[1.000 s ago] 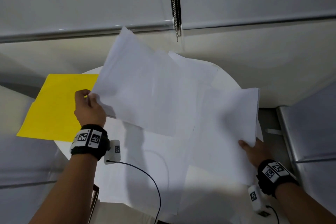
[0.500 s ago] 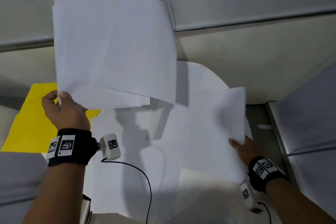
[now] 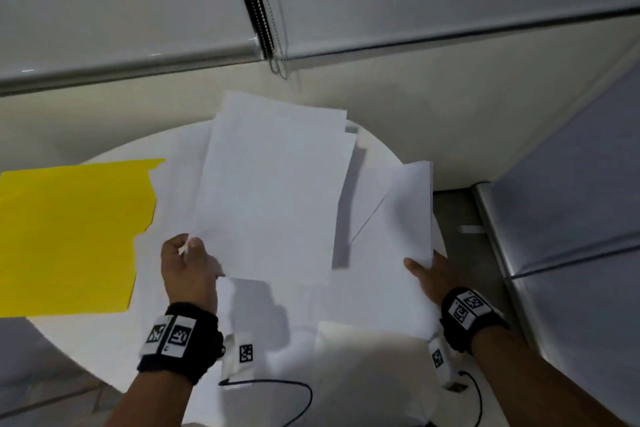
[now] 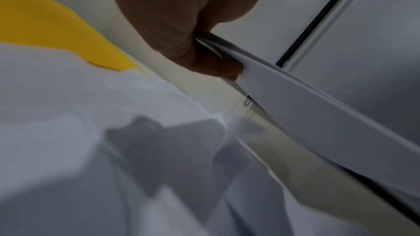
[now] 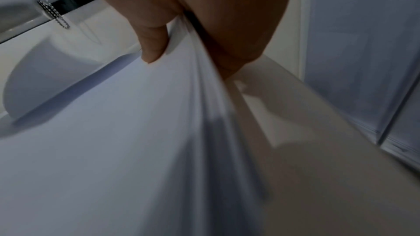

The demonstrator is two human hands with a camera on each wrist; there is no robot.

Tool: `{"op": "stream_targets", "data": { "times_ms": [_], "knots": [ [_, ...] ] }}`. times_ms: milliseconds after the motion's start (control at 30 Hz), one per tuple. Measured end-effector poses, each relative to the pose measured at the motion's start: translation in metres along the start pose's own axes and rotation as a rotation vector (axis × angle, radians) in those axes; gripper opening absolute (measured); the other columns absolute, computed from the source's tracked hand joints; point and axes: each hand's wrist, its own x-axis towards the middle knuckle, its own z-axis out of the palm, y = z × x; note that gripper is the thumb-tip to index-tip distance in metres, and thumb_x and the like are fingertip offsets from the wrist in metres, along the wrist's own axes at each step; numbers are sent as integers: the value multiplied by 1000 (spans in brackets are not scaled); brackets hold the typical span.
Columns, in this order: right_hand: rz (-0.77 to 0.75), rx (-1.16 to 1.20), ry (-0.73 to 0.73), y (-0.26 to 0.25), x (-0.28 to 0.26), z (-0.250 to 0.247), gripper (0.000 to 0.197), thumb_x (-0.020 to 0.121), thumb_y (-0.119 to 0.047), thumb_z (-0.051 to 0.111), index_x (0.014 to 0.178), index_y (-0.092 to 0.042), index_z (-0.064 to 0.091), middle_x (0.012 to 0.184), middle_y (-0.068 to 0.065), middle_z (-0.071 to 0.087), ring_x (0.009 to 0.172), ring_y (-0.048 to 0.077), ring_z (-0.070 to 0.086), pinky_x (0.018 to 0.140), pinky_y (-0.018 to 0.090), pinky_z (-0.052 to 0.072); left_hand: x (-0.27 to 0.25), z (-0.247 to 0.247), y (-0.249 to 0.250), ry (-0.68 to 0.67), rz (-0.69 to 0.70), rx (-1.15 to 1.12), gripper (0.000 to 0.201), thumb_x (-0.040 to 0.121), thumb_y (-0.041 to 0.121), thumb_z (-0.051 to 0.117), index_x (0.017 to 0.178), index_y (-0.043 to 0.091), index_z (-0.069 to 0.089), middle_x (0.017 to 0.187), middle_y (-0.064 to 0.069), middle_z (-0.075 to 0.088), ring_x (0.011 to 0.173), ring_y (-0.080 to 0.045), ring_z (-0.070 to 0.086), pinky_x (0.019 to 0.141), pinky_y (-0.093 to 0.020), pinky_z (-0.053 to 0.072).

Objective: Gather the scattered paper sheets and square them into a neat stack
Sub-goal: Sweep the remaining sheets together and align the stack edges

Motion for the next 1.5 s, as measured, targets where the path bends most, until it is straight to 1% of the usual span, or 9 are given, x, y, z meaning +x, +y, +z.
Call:
{"op": "stream_targets", "data": {
  "times_ms": [267,433,633,733,833,967,1200,1333,1500],
  "knots": [
    [-13,-16,-1,0,2,-1,36,89,-24,65,120,-9,60,102,6,63,97,28,61,84,33,46,-23,21,-58,11,-357,232,13,90,38,48,102,31,49,103,-16,62,91,-38,63,85,-57,54],
    [9,-22,-6,6,6,-2,36,87,-30,67,118,-13,60,102,7,66,98,30,63,89,41,51,-39,30,-48,139,-467,-15,27,100,24,43,125,18,49,109,-9,51,91,-28,54,72,-38,53],
    [-7,-14,-5,7,7,-1,38,87,-30,66,120,-12,60,103,6,66,96,28,62,86,38,49,-27,12,-26,116,-405,-203,40,104,14,38,138,-7,39,81,4,44,68,-7,46,48,-8,47],
    [-9,-5,-8,7,7,-1,37,88,-29,66,120,-13,59,103,5,65,98,29,62,87,38,49,-21,-1,-25,135,-491,-348,31,101,18,45,125,-2,46,87,-9,55,78,-21,58,61,-15,52],
    [2,-22,-10,9,8,-1,38,87,-33,65,120,-15,59,105,7,66,98,29,62,88,40,50,-19,8,-23,83,-676,-702,41,101,15,44,128,-16,40,124,-40,47,115,-49,52,69,-14,50],
    [-13,-15,-6,9,8,-1,39,87,-30,66,121,-12,58,104,8,66,98,30,62,88,40,49,-34,41,-32,2,-589,-293,45,104,16,38,141,-11,33,116,-19,50,91,-32,61,62,-23,53],
    [-27,13,8,11,9,1,37,88,-24,66,120,-8,59,102,9,65,98,32,63,89,43,51,-36,114,-55,-73,-682,1,25,96,21,45,114,7,53,121,-24,61,104,-41,62,89,-53,54],
    [-43,1,33,12,9,3,37,87,-24,67,120,-9,60,100,6,65,100,32,63,92,45,50,-32,138,-46,-99,-694,87,18,96,16,51,111,6,53,125,-21,60,112,-37,59,97,-36,46],
    [-16,-9,15,13,11,1,34,86,-31,68,116,-16,61,101,6,68,96,31,64,90,47,51,-31,147,-38,-204,-690,249,64,89,39,65,139,5,42,131,-15,56,117,-34,56,95,-34,41]
  ]
}}
